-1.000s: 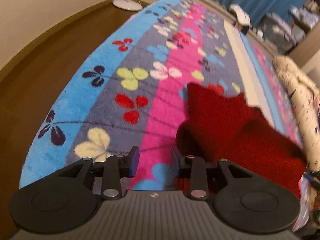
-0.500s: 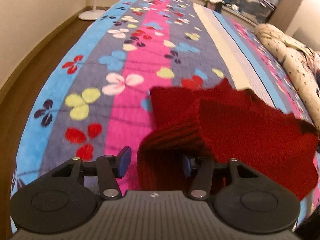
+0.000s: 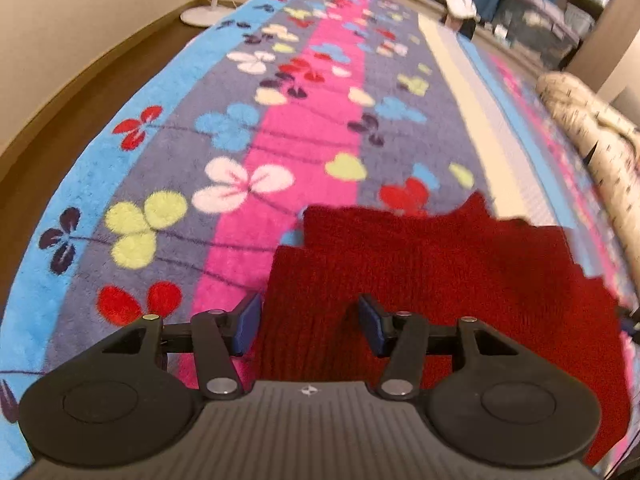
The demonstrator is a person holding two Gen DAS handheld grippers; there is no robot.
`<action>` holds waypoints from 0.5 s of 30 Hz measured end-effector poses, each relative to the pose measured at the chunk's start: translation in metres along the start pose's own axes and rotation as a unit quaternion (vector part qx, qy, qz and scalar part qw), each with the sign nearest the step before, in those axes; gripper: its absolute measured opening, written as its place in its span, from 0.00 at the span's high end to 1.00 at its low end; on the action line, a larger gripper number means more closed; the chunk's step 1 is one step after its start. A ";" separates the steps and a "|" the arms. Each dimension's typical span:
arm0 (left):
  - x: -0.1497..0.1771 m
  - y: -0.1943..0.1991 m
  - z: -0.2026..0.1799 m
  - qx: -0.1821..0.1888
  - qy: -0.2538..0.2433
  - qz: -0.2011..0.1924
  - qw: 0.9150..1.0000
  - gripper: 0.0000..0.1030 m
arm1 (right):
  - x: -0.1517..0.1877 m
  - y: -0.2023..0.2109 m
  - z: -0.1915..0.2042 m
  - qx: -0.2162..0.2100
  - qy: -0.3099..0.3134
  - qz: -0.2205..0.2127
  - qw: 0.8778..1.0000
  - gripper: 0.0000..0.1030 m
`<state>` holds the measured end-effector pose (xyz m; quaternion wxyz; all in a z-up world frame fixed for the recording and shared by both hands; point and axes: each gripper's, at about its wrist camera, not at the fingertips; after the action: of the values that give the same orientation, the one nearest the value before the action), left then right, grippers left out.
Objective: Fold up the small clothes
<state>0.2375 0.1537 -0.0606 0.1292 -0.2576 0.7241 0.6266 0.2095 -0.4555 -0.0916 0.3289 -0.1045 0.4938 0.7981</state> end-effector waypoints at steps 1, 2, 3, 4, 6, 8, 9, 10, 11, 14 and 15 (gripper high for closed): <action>0.000 0.000 0.001 0.003 0.004 0.001 1.000 0.43 | 0.000 0.000 0.001 -0.001 0.001 0.001 1.000 0.54; 0.000 0.000 0.004 0.006 0.010 0.002 1.000 0.43 | -0.001 0.000 0.001 -0.002 0.001 0.001 1.000 0.54; 0.000 0.000 0.006 0.009 0.015 0.003 1.000 0.42 | 0.000 0.000 0.000 -0.003 0.002 0.002 1.000 0.54; 0.001 -0.001 0.008 0.010 0.021 0.006 1.000 0.41 | 0.000 0.001 0.000 -0.002 0.002 0.004 1.000 0.54; 0.002 0.000 0.011 0.014 0.031 0.009 0.999 0.41 | 0.000 0.002 -0.001 -0.001 0.001 0.007 1.000 0.54; 0.002 0.001 0.011 0.012 0.028 0.007 1.000 0.41 | 0.000 0.005 -0.002 -0.002 0.002 0.006 1.000 0.54; 0.003 0.002 0.010 0.010 0.027 0.006 1.000 0.41 | 0.001 0.007 -0.002 -0.002 0.002 0.005 1.000 0.54; 0.003 0.003 0.011 0.010 0.027 0.006 1.000 0.41 | 0.001 0.008 -0.003 -0.002 0.002 0.005 1.000 0.54; 0.003 0.004 0.011 0.010 0.028 0.006 1.000 0.41 | 0.001 0.009 -0.003 -0.004 0.000 0.006 1.000 0.54; 0.004 0.005 0.013 0.010 0.031 0.006 0.999 0.41 | 0.004 0.010 -0.003 -0.012 0.001 0.016 1.000 0.54; 0.005 0.005 0.013 0.010 0.031 0.006 0.999 0.41 | 0.005 0.010 -0.002 -0.011 0.006 0.020 1.000 0.54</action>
<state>0.2290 0.1658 -0.0608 0.1050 -0.2714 0.7354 0.6120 0.1987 -0.4579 -0.0880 0.3091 -0.1031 0.4892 0.8090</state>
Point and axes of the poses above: each gripper's, at about its wrist camera, not at the fingertips, and y roughly against the way its jaws point, z to its left, x to its underside, and after that the axes turned 2 degrees about -x, right-handed
